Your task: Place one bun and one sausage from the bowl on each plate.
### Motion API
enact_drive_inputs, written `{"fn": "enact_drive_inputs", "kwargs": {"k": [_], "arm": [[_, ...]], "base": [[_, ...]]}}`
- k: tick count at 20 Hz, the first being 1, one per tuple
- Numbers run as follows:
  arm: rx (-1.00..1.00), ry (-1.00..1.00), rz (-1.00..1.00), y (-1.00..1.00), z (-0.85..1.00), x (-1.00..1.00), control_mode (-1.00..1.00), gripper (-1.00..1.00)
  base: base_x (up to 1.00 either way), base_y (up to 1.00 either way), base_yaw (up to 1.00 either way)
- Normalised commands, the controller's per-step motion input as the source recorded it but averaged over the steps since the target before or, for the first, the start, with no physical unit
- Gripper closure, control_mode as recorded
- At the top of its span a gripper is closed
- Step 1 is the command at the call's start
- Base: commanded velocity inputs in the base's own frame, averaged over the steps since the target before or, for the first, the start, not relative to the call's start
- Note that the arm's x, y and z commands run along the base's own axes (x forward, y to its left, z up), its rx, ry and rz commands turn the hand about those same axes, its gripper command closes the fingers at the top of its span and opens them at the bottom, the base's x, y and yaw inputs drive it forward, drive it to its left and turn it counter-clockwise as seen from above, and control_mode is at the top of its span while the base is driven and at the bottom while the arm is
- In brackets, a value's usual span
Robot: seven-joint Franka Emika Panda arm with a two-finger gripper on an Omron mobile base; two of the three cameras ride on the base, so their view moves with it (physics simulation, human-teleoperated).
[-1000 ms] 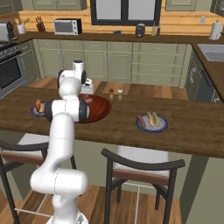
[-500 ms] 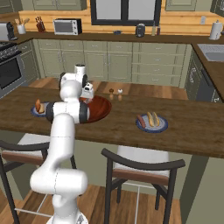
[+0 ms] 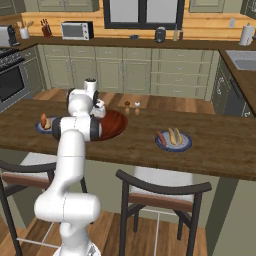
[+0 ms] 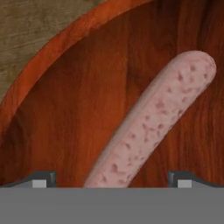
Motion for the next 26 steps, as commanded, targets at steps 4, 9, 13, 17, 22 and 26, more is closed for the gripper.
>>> {"fn": "enact_drive_inputs", "kwargs": {"k": [4, 9, 13, 17, 22, 26], "arm": [[0.0, 0.0, -0.09, 0.04, -0.21, -0.01, -1.0, -1.0], [0.0, 0.0, -0.1, 0.0, -0.32, 0.0, -1.0, -1.0], [0.0, 0.0, -0.08, 0.01, -0.21, 0.0, -1.0, 1.0], [0.0, 0.0, -0.07, 0.0, -0.12, 0.0, -1.0, 1.0], [0.0, 0.0, -0.04, 0.0, 0.08, -0.04, -1.0, 1.0], [0.0, 0.0, -0.02, 0.0, 0.54, -0.33, -1.0, 1.0]], "base": [[0.0, 0.0, 0.0], [0.0, 0.0, 0.0], [0.0, 0.0, 0.0], [0.0, 0.0, 0.0], [0.0, 0.0, 0.0], [0.0, 0.0, 0.0]]}}
